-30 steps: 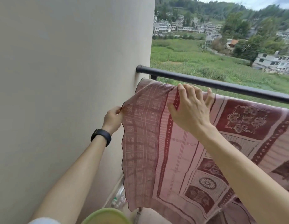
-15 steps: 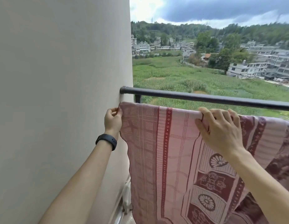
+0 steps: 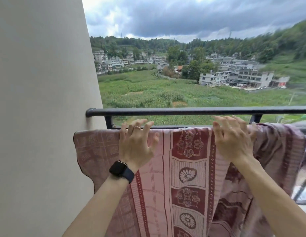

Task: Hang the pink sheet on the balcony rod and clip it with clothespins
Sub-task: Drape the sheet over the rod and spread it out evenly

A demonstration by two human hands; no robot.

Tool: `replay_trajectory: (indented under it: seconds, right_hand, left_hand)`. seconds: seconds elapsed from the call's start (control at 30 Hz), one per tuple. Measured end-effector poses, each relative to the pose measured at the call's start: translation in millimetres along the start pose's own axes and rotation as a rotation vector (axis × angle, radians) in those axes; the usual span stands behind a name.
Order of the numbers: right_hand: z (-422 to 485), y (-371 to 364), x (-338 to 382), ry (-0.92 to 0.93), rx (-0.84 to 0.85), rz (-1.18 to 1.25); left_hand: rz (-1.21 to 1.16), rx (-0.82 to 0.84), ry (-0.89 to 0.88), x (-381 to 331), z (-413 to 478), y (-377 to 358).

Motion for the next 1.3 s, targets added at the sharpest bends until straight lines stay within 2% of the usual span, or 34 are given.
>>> replay_trajectory:
  seconds: [0.07, 0.13, 0.23, 0.33, 0.43, 0.57, 0.7, 0.77, 0.87, 0.97, 1.13, 1.2, 1.3]
  right_hand:
    - [-7.7, 2.9, -28.2, 0.027, -0.003, -0.029]
    - [-12.9, 9.5, -45.7, 0.115, -0.116, -0.052]
    - [-16.6, 15.0, -71.9, 0.068, -0.275, 0.021]
    - [-26.8, 12.2, -98.8, 0.057, -0.361, -0.056]
    - [-37.8, 10.5, -112.1, 0.086, -0.326, -0.097]
    - [-37.9, 10.7, -94.1, 0.042, -0.218, -0.041]
    - [-35.8, -7.4, -37.2, 0.179, -0.083, 0.010]
    - [-37.0, -13.2, -29.0, 0.227, -0.043, 0.057]
    - [-49.3, -11.2, -73.9, 0.296, -0.098, 0.021]
    - [-50.1, 1.2, -128.5, 0.203, -0.136, -0.001]
    - [-46.5, 23.1, -182.8, -0.142, -0.161, 0.016]
    - [-46.6, 24.5, -155.8, -0.200, -0.166, 0.050]
    - [-54.4, 18.5, -75.6, -0.014, -0.154, 0.114]
  left_hand:
    - [0.009, 0.009, 0.023, -5.8, -8.2, -11.8]
    - [0.039, -0.046, 0.005, -0.3, -17.4, -18.7]
    - [0.117, -0.062, -0.026, 22.2, -24.9, -25.6]
    - [0.144, -0.063, -0.033, 36.6, -28.4, -26.4]
    - [0.148, -0.084, -0.006, 39.6, -34.0, -16.7]
    - [0.120, -0.135, 0.153, 11.8, -29.9, -3.4]
    - [0.054, -0.063, 0.045, -54.7, -23.0, -16.9]
    - [0.054, -0.027, 0.100, -65.5, -27.4, -26.1]
    - [0.068, -0.016, 0.115, -59.5, -55.6, -36.6]
    - [0.103, -0.020, 0.156, -22.5, -67.6, -23.6]
    - [0.212, 0.007, 0.201, 26.2, -74.5, 0.0]
    - [0.219, -0.007, 0.232, 27.6, -72.4, 6.8]
    - [0.164, -0.049, 0.195, 0.6, -66.4, 7.1]
Point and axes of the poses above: each hand's wrist, its own z-axis towards the middle knuckle, its own y-axis out of the back of the hand, x = y × z, the point moved 4 cm from there along z, towards the middle knuckle, and after that the axes turned 10 degrees about -x, right-handed, at the moved point
